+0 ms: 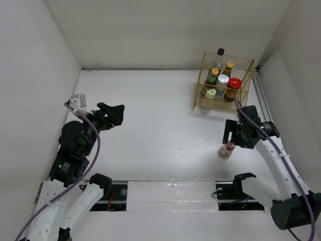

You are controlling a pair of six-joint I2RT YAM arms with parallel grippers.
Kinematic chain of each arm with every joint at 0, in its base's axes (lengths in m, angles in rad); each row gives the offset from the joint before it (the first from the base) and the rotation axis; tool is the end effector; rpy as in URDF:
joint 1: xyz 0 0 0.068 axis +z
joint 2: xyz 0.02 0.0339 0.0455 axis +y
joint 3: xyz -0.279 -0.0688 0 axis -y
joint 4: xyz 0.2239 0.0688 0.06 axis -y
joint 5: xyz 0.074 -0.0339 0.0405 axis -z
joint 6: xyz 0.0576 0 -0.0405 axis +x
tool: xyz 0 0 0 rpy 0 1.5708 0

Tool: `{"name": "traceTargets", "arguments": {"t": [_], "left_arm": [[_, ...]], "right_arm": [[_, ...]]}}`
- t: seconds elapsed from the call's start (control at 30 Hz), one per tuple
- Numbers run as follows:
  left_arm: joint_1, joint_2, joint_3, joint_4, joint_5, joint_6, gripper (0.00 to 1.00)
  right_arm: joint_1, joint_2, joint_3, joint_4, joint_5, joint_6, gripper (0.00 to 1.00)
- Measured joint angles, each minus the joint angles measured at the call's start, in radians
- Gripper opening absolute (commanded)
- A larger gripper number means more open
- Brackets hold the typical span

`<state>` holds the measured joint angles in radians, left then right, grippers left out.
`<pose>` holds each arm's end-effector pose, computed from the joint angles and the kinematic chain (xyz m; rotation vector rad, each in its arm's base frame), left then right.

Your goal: Organize the condiment bottles

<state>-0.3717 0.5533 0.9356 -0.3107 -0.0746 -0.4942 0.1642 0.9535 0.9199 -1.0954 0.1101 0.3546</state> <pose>0.0939 -0.0320 0.4087 -0.1551 1.5252 -0.6385 0.1396 0.0167 0.2748 0.2885 2.6717 0.0117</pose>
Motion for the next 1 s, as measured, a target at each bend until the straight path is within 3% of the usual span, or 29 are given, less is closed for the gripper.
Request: {"name": "traceTargets", "arguments": {"t": [0.4,0.67,0.9,1.0], "left_arm": [[-0.008,-0.027,0.0,-0.002,-0.032,0.013,0.94],[-0.016,-0.034,0.0,-0.001,-0.043,0.018,0.94],[-0.015,-0.034,0.0,-0.002,-0.055,0.023,0.94],[-0.015,-0.034,0.0,-0.003,-0.054,0.023,0.94]], "right_arm": [[0.0,0.077,-0.05,0.06,-0.019,-0.011,0.74],[0.0,0.103,-0.072,0.101,-0.04,-0.014,0.51],[0.04,0.077,-0.063,0.105,-0.024,-0.005,0.5],[0.103,0.074,0.037,0.068,0.027,-0.001,0.48]]}}
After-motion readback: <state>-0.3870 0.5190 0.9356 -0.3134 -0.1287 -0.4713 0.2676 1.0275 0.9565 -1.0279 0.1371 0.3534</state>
